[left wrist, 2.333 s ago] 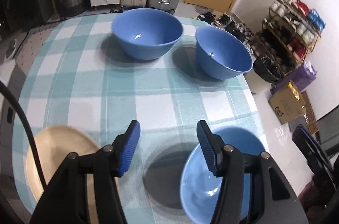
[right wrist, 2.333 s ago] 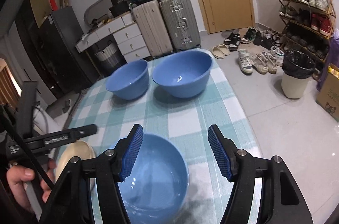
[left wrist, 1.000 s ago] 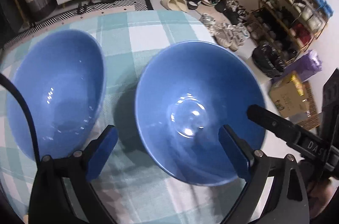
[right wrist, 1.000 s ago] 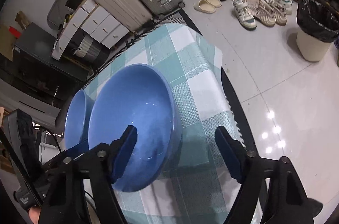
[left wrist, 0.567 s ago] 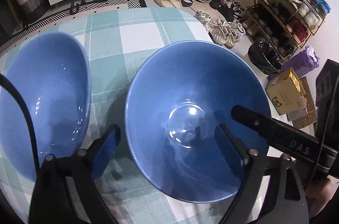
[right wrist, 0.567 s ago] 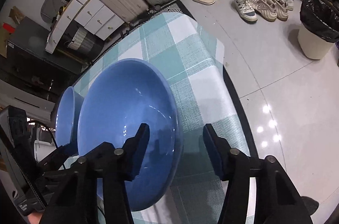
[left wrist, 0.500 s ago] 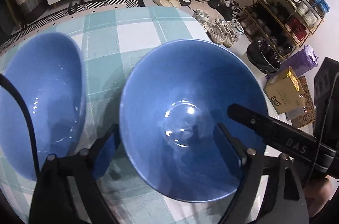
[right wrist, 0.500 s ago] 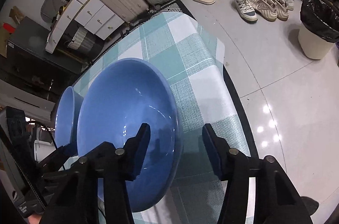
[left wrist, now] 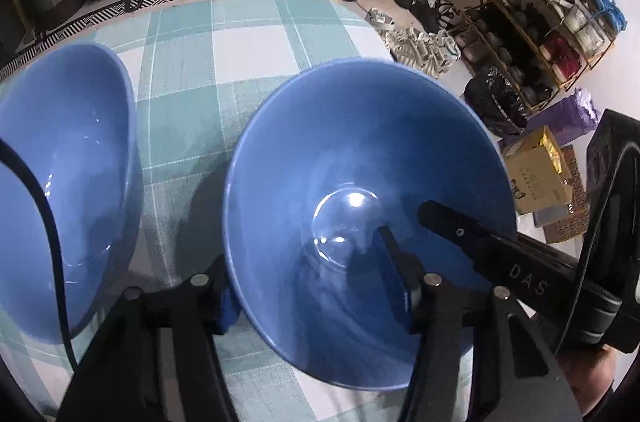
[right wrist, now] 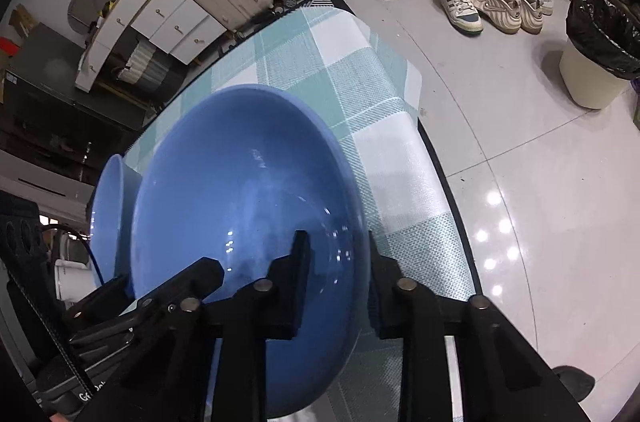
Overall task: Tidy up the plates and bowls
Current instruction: 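Close both grippers on the rim of the second blue bowl, then lift the second blue bowl with both grippers and carry it over the first bowl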
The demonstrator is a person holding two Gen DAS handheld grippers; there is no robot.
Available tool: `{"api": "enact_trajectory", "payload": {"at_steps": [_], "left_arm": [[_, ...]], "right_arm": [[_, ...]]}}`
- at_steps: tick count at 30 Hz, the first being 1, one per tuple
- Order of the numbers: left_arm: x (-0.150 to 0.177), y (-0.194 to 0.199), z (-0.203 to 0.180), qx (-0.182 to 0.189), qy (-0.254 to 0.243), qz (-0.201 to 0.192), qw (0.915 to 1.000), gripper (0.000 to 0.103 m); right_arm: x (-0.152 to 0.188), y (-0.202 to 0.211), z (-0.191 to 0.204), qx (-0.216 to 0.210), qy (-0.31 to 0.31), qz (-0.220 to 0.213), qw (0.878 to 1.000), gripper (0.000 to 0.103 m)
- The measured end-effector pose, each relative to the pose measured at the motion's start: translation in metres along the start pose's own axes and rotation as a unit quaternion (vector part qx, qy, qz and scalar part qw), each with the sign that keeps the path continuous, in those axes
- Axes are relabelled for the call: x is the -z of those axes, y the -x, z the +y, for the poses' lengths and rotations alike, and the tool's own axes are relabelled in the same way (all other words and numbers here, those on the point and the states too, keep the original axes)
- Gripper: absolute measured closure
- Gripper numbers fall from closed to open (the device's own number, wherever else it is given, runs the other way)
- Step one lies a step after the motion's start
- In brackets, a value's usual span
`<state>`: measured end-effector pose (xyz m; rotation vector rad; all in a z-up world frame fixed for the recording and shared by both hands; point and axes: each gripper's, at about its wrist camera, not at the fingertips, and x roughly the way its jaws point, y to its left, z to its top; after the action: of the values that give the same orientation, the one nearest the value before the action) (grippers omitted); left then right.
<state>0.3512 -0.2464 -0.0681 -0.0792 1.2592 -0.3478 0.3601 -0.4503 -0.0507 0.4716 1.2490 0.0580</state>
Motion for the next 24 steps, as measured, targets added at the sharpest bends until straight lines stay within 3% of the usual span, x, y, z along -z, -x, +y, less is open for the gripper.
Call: {"api": "enact_trajectory", "payload": {"at_steps": [1, 2, 4, 13, 24], "left_arm": [[0.0, -0.001, 0.0, -0.002, 0.001, 0.001, 1.0, 0.05], [0.0, -0.003, 0.001, -0.009, 0.005, 0.002, 0.9999, 0.061], [0.0, -0.004, 0.005, -0.018, 0.016, -0.004, 0.9997, 0.072], [0.005, -0.008, 0.024, -0.005, 0.064, 0.01, 0.9979, 0.091], [0.016, 0.004, 0.028, -0.007, 0.074, 0.009, 0.9972, 0.098]], "right_arm": [[0.0, -0.002, -0.001, 0.006, 0.001, 0.001, 1.0, 0.091], [0.0, -0.003, -0.001, 0.015, 0.006, 0.002, 1.0, 0.095], [0.002, -0.004, -0.001, 0.028, 0.011, 0.0, 1.0, 0.097], [0.006, -0.002, 0.002, 0.035, 0.023, -0.006, 0.999, 0.097], [0.015, 0.01, 0.014, 0.041, 0.044, -0.003, 0.998, 0.098]]}}
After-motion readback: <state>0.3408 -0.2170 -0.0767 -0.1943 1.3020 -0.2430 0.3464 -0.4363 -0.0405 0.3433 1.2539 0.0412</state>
